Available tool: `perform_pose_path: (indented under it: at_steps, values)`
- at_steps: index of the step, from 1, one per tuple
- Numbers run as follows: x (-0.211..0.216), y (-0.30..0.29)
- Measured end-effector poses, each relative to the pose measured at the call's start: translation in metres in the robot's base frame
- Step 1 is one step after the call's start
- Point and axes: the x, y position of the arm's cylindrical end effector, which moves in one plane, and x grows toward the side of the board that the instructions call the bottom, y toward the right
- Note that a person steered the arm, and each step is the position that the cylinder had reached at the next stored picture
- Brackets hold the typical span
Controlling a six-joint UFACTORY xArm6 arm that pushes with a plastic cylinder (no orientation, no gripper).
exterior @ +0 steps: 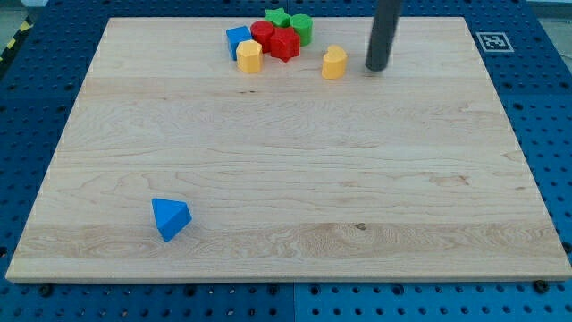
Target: Move the yellow heart into the red star
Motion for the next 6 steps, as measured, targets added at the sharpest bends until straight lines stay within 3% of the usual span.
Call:
perform_pose_path:
  at_steps: [2, 6]
  values:
    - [0.014, 0.015]
    - [-0.015, -0.109]
